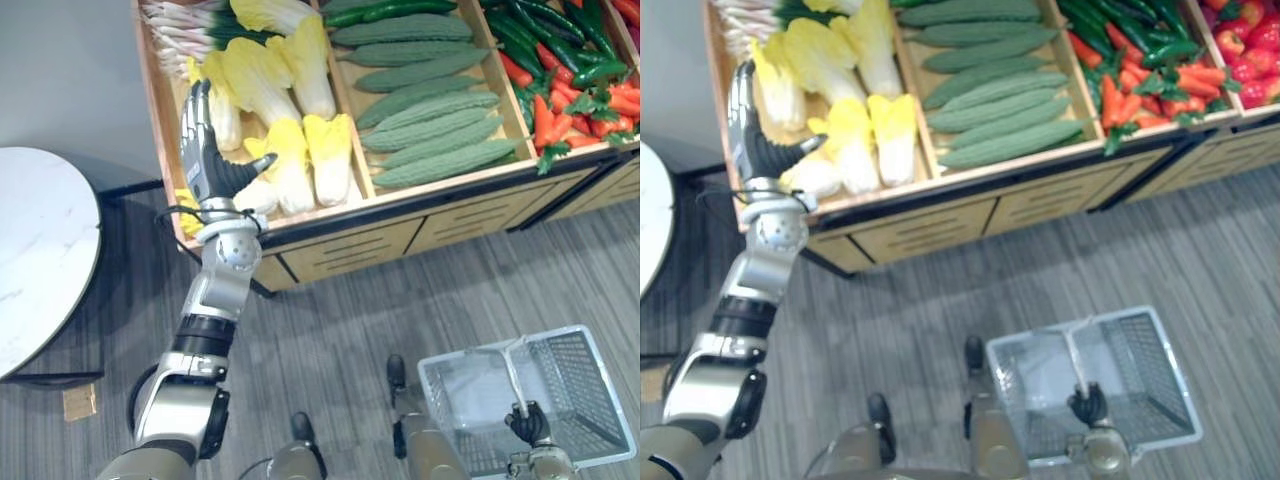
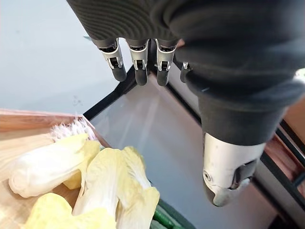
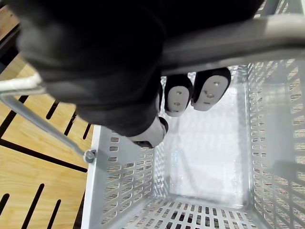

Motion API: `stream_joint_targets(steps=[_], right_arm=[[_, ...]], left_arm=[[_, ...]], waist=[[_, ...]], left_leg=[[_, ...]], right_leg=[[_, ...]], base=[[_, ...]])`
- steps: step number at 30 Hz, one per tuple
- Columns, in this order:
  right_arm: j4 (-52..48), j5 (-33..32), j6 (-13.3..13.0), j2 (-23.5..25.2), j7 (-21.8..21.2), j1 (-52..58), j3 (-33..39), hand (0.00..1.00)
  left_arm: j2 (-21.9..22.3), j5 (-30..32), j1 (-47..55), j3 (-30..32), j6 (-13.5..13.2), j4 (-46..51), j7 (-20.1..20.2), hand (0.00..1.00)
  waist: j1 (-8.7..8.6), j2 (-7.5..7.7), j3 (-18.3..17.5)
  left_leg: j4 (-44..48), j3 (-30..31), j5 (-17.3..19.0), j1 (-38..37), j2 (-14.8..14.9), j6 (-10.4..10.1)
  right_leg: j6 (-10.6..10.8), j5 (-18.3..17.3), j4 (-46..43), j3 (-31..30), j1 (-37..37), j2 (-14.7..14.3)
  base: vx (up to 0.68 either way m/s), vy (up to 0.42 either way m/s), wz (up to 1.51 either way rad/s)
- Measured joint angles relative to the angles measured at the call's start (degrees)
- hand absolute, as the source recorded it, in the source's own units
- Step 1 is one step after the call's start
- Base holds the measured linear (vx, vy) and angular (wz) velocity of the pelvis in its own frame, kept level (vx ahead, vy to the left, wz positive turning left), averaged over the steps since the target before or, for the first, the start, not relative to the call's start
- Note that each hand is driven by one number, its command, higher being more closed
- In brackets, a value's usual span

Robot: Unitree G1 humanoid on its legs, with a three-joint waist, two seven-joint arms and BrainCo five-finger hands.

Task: Pick vegetable in the basket

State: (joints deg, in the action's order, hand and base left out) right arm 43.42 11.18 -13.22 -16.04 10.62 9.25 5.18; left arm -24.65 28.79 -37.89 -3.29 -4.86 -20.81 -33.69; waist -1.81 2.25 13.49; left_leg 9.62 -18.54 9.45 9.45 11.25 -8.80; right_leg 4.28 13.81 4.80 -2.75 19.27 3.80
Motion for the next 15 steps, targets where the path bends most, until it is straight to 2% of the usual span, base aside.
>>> stream_joint_targets(steps=[3,6,10,15], right_arm=[[-0.13,-0.01,0.0,-0.9,-0.9,0.02,-0.12,1.0],[-0.5,-0.01,-0.02,-1.08,-1.15,0.03,-0.14,1.0],[-1.05,0.0,-0.07,-1.08,-1.21,0.03,-0.19,1.0],[-1.42,-0.01,-0.07,-1.06,-1.18,0.05,-0.22,1.0]], left_arm=[[-5.03,5.5,-0.01,-4.6,-0.29,0.11,3.02,0.0],[-7.57,9.17,-0.01,-7.57,-1.21,0.1,7.09,0.0],[-7.73,11.84,-0.04,-8.84,-1.68,-1.79,9.07,0.0],[-7.72,12.64,-0.23,-8.97,-0.71,-7.0,10.34,0.0]], waist=[[0.4,-0.15,-0.08],[0.49,-0.18,-0.11],[0.44,-0.32,-0.19],[0.34,-0.69,-0.4]], left_leg=[[0.49,0.29,0.06,0.4,0.13,0.02],[0.55,0.51,0.09,0.38,0.17,0.05],[0.69,0.49,0.26,0.45,0.22,0.05],[1.04,0.13,0.63,0.6,0.5,-0.08]], right_leg=[[-0.01,0.01,0.0,0.43,-0.01,0.05],[-0.01,0.01,0.07,0.71,-0.28,0.1],[-0.02,0.02,0.07,0.78,-0.32,0.14],[-0.02,0.02,0.06,0.6,-0.17,-0.08]], base=[[0.0,-0.019,0.05],[0.0,-0.012,0.04],[0.0,-0.002,0.01],[0.0,-0.003,-0.01]])
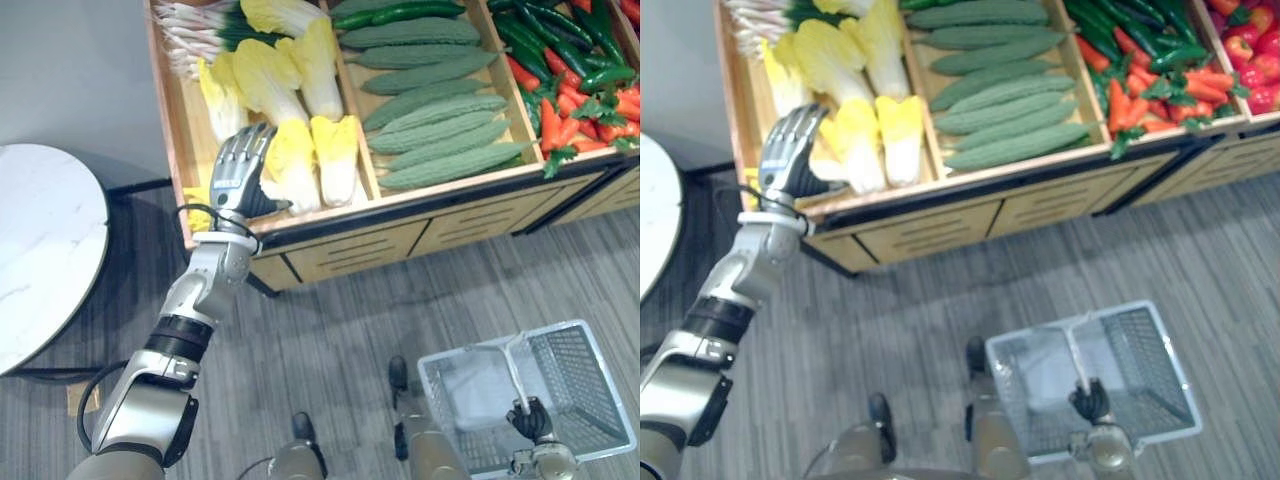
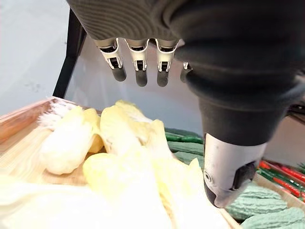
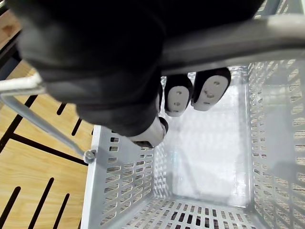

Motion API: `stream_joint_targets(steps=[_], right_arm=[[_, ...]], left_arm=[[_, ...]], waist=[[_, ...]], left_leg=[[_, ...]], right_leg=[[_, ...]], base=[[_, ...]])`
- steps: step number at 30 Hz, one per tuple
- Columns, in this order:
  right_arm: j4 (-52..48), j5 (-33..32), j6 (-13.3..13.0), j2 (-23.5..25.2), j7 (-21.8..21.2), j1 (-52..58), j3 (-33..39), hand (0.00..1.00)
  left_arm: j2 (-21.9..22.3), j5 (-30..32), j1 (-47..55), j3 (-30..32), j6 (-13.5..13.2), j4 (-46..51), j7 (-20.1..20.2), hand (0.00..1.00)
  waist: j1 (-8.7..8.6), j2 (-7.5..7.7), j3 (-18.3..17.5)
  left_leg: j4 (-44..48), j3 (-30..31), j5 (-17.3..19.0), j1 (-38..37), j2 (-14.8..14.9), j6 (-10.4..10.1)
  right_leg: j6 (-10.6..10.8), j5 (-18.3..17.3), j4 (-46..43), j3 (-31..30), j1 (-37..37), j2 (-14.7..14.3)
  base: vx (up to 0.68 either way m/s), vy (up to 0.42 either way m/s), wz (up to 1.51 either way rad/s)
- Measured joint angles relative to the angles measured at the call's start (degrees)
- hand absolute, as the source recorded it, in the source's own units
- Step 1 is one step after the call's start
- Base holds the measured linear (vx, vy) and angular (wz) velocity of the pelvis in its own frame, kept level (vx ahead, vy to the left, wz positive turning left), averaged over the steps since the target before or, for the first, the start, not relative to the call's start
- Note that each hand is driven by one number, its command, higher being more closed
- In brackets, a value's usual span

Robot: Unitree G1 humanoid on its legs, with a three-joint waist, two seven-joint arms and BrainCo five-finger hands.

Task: Pick vegetable in the basket

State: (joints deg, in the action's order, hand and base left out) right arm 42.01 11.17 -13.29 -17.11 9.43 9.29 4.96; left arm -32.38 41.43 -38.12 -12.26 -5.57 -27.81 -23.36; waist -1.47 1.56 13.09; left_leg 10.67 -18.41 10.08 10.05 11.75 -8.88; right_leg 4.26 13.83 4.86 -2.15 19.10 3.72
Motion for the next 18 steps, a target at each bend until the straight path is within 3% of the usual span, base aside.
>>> stream_joint_targets(steps=[10,18], right_arm=[[-0.69,-0.3,0.0,-0.03,0.02,0.22,0.07,1.0],[-0.73,-0.65,0.0,0.0,-0.01,0.2,-0.04,1.0]], left_arm=[[0.15,-0.04,-2.6,2.62,3.54,-8.98,1.17,0.0],[0.22,-0.07,-4.58,3.83,3.91,-11.55,1.24,0.0]], waist=[[0.02,-0.58,-0.65],[0.0,-0.45,-0.71]], left_leg=[[3.05,-0.21,1.07,2.86,0.71,0.19],[3.73,0.06,1.28,4.91,1.03,0.21]], right_leg=[[-0.03,0.03,-0.62,-0.4,2.09,-0.25],[-0.04,0.04,-0.88,-0.18,3.83,-0.38]], base=[[0.0,-0.004,-0.02],[0.0,-0.014,0.01]])
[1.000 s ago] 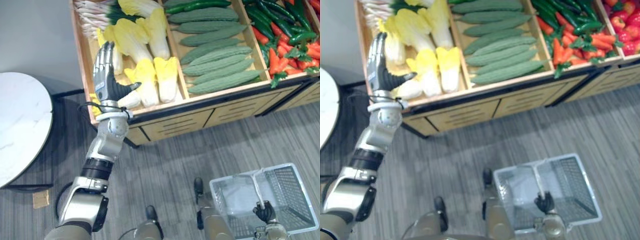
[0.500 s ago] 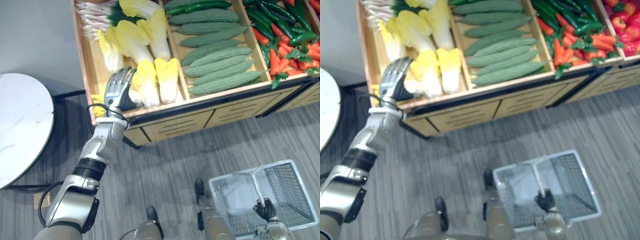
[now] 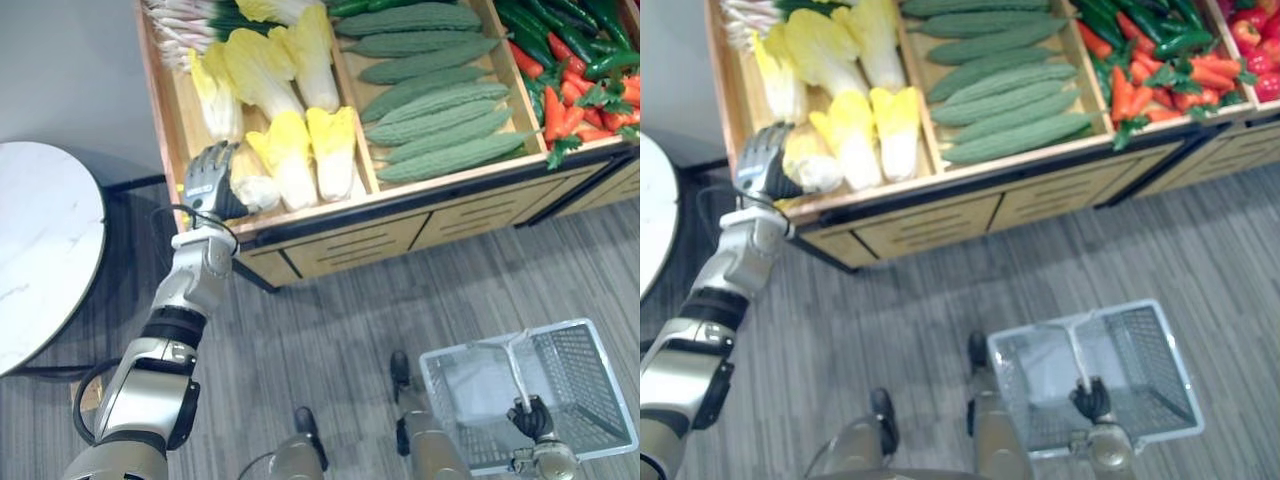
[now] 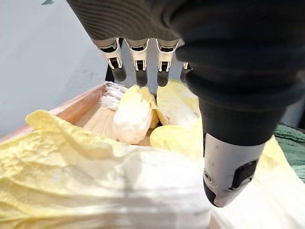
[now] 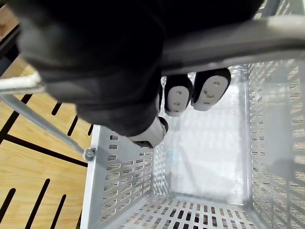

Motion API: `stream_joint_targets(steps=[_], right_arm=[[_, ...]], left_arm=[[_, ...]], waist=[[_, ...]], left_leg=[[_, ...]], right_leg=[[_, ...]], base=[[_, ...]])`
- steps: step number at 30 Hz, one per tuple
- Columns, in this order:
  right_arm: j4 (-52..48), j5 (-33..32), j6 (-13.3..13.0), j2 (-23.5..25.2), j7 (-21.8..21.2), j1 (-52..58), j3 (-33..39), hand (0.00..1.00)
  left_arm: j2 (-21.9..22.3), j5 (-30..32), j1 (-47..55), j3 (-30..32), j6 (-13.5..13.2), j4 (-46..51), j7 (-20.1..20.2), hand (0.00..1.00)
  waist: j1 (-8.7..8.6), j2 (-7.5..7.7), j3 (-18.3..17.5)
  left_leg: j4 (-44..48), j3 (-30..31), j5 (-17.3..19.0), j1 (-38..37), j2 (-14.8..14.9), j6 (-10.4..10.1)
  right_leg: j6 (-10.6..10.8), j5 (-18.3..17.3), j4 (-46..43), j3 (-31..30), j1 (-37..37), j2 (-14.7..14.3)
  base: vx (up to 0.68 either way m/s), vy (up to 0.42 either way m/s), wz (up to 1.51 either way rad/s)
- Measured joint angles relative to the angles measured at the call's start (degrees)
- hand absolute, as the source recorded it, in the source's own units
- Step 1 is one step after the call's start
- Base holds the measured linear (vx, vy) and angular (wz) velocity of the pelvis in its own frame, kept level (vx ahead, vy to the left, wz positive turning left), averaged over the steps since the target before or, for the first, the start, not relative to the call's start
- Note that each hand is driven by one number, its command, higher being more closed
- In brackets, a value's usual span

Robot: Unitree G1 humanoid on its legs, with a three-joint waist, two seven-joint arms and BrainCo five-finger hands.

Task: Pick vegetable in the basket

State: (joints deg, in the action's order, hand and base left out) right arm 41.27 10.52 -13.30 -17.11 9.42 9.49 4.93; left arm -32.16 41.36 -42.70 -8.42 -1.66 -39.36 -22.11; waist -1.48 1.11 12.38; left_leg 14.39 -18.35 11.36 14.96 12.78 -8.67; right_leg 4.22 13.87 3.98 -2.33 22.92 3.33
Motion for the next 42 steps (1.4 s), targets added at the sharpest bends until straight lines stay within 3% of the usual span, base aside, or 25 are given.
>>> stream_joint_targets(steps=[13,20,25,26,42], right_arm=[[-1.1,-1.59,-0.02,0.1,0.14,0.04,-0.85,1.0],[-1.72,-1.81,-0.03,0.18,0.15,0.05,-0.91,1.0],[-2.57,-1.8,-0.17,0.18,0.12,0.04,-0.99,1.0],[-2.59,-1.81,-0.36,0.18,0.12,0.05,-1.0,1.0],[-2.63,-1.76,-1.12,-0.01,0.07,0.03,-1.32,1.0]], left_arm=[[0.88,0.1,-3.5,-0.18,1.0,-5.72,0.05,0.0],[1.14,0.04,-4.96,2.15,1.22,-9.13,0.63,0.0],[1.15,0.02,-5.04,4.33,1.24,-10.57,0.62,0.0],[1.15,0.02,-5.37,4.66,1.26,-10.98,0.54,1.0],[0.48,0.07,-5.44,4.7,1.54,-13.37,0.35,1.0]], waist=[[-0.28,0.78,0.06],[-0.3,1.95,0.5],[-1.42,2.99,1.09],[-1.5,3.19,1.34],[-1.48,3.35,1.53]], left_leg=[[-0.06,0.08,-0.12,1.73,-0.17,-0.01],[-0.19,-0.99,-0.1,1.88,-0.04,-0.03],[-0.22,-1.44,-0.02,1.85,0.0,-0.09],[-0.19,-1.52,0.0,1.84,0.03,-0.12],[-0.07,-2.23,0.35,1.55,0.47,-0.34]], right_leg=[[0.02,0.01,0.16,0.1,2.08,0.13],[0.03,0.03,0.15,-0.89,2.97,-0.19],[0.05,0.04,0.16,-1.3,3.18,-0.29],[0.05,0.04,0.16,-1.39,3.21,-0.32],[0.04,0.05,0.17,-2.01,3.24,-0.81]], base=[[0.0,0.0,0.0],[0.0,-0.013,-0.07],[0.0,-0.005,-0.03],[0.0,-0.008,-0.03],[0.0,-0.006,-0.02]])
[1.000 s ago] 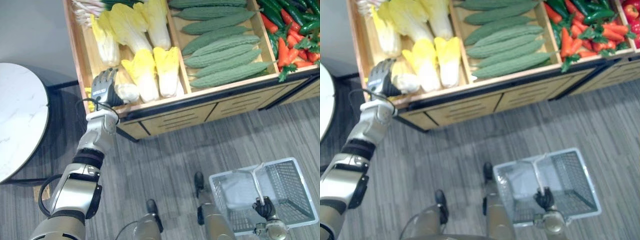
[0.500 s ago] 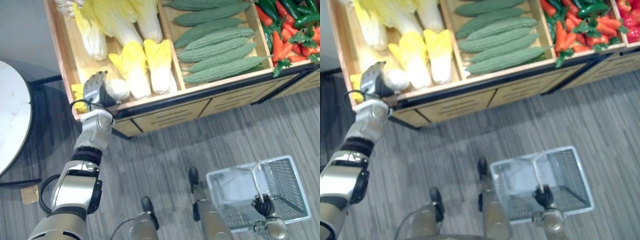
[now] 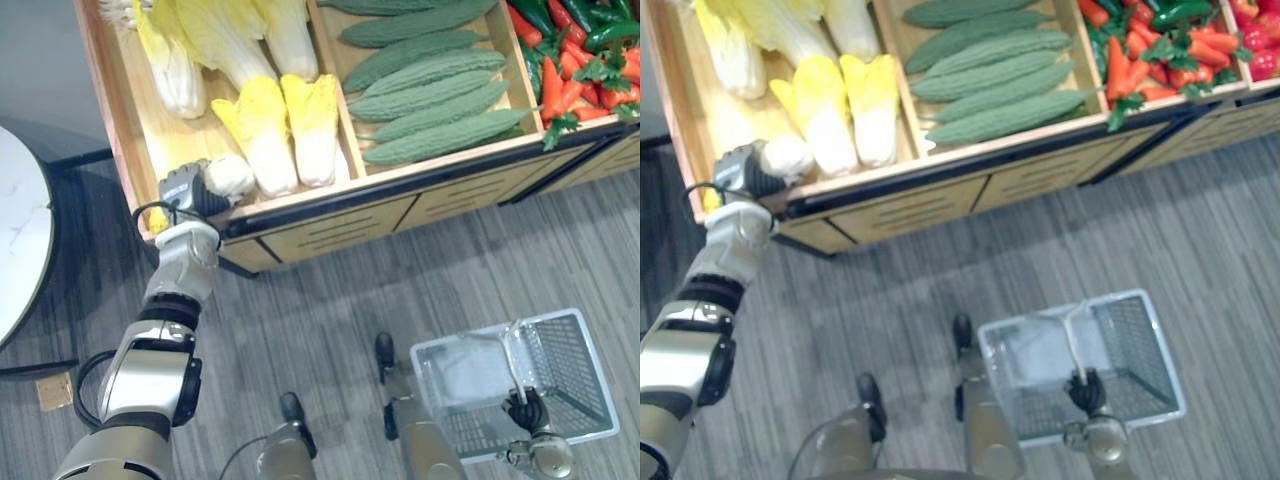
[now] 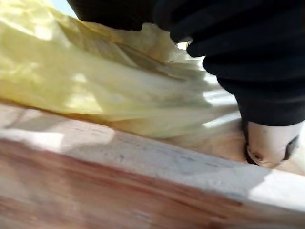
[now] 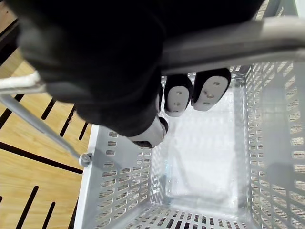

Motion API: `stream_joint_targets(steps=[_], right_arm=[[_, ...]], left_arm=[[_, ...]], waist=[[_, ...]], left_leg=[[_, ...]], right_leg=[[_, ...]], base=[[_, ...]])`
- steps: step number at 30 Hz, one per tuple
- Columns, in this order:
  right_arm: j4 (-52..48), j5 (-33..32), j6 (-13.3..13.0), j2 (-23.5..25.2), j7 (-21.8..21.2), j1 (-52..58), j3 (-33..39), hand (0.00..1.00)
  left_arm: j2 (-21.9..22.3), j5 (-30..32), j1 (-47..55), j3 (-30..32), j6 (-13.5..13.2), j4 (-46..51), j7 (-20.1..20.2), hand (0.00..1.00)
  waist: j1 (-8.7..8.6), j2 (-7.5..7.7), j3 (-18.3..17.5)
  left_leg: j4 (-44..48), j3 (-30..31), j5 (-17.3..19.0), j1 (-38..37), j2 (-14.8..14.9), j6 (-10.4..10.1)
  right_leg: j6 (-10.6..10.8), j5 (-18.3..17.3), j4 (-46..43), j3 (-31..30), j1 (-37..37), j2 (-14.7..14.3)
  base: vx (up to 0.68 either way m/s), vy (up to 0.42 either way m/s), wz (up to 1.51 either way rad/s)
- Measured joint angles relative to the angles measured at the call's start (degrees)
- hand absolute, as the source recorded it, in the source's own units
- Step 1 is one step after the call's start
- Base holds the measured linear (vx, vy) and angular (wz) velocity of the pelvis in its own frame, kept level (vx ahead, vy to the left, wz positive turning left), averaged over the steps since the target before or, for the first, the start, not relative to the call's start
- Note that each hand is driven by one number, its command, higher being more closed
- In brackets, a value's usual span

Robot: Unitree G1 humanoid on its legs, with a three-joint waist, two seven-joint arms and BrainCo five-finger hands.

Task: Pick vegetable in the basket

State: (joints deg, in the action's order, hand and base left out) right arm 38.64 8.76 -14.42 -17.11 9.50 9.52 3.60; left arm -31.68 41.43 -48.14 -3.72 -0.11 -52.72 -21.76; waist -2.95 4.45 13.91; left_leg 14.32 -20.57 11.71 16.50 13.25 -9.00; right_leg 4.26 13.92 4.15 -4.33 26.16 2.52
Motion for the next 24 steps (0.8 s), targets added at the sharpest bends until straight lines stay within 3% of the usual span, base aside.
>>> stream_joint_targets(steps=[7,10,15,18,24], right_arm=[[0.01,0.26,0.0,0.0,-0.04,0.01,-0.12,1.0],[0.04,0.63,0.04,0.01,-0.01,0.15,0.01,1.0],[0.44,2.72,0.08,0.02,-0.12,0.32,1.67,1.0],[1.65,4.34,0.27,0.01,-0.25,0.03,4.07,1.0],[7.56,6.62,2.04,-0.34,-1.05,-2.31,7.99,1.0]], left_arm=[[0.22,-0.18,0.72,-1.61,0.06,1.55,0.6,1.0],[0.83,-1.05,4.72,-1.02,0.1,9.19,-0.74,1.0],[6.74,-7.03,13.38,6.69,-0.17,26.35,-5.22,1.0],[9.62,-10.49,18.06,12.1,-0.11,32.32,-7.68,1.0],[11.09,-15.52,22.82,17.91,0.41,38.33,-12.03,1.0]], waist=[[0.01,-0.07,0.33],[0.17,-0.48,0.46],[1.43,-1.06,0.45],[1.74,-1.43,0.26],[1.88,-2.32,-2.28]], left_leg=[[-0.1,0.93,0.12,-1.96,-0.14,0.1],[-0.2,1.74,0.1,-3.1,-0.48,0.13],[-0.8,4.0,-0.58,-4.87,-1.81,0.79],[-2.07,5.34,-1.47,-5.96,-2.92,1.07],[-4.87,7.32,-3.48,-7.74,-4.8,1.53]], right_leg=[[0.0,-0.01,0.3,1.03,-2.81,0.35],[0.0,-0.03,0.97,1.73,-4.96,0.75],[0.01,-0.07,1.51,3.67,-7.8,2.02],[0.01,-0.07,1.73,4.24,-9.23,2.78],[0.24,-0.28,1.75,6.06,-10.81,3.85]], base=[[-0.01,0.0,0.07],[-0.01,0.001,0.14],[-0.03,0.009,0.21],[-0.05,0.008,0.23],[-0.04,-0.002,0.19]])
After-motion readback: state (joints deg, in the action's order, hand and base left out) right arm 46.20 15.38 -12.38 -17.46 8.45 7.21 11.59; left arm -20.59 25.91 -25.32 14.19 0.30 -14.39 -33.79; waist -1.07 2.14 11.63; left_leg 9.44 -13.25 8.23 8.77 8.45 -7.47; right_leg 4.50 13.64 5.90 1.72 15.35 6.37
